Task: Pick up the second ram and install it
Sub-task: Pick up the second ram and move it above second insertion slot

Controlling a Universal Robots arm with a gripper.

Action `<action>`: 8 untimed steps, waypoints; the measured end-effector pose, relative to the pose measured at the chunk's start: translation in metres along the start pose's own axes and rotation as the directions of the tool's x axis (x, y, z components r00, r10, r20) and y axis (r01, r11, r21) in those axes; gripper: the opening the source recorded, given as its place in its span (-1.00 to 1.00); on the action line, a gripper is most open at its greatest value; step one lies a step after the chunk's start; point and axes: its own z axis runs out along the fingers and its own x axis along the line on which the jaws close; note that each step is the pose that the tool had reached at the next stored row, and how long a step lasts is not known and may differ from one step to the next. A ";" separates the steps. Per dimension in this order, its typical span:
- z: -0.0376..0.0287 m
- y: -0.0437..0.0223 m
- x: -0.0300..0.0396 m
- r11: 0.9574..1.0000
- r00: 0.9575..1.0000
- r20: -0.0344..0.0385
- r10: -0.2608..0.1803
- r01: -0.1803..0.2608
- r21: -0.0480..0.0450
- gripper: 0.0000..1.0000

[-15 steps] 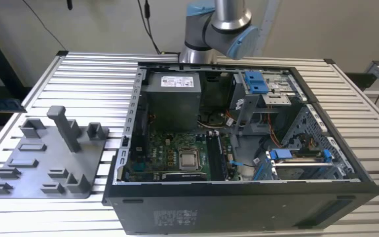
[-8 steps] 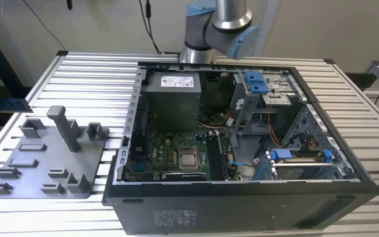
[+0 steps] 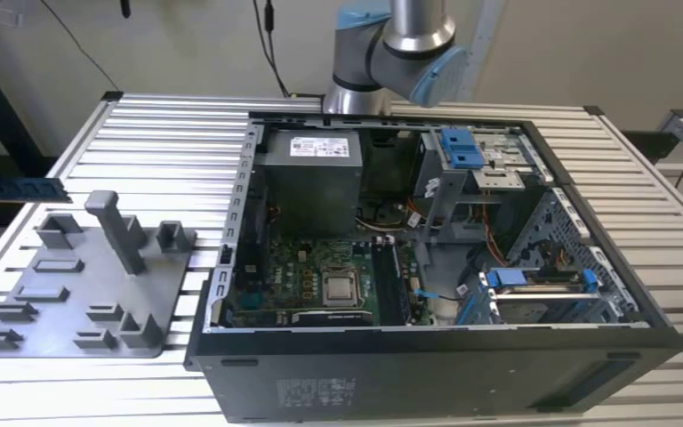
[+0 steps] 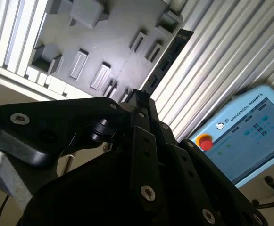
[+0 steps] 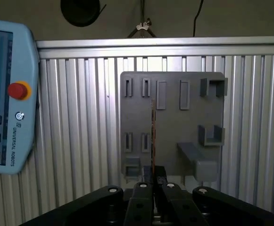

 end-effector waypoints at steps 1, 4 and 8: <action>0.0000 -0.0014 -0.0001 1.000 1.000 0.000 0.000 0.000 0.000 -0.73; 0.0002 -0.0054 -0.0002 1.000 1.000 0.000 0.000 0.000 0.000 -0.73; 0.0004 -0.0110 -0.0003 1.000 1.000 0.000 0.000 0.000 0.000 -0.73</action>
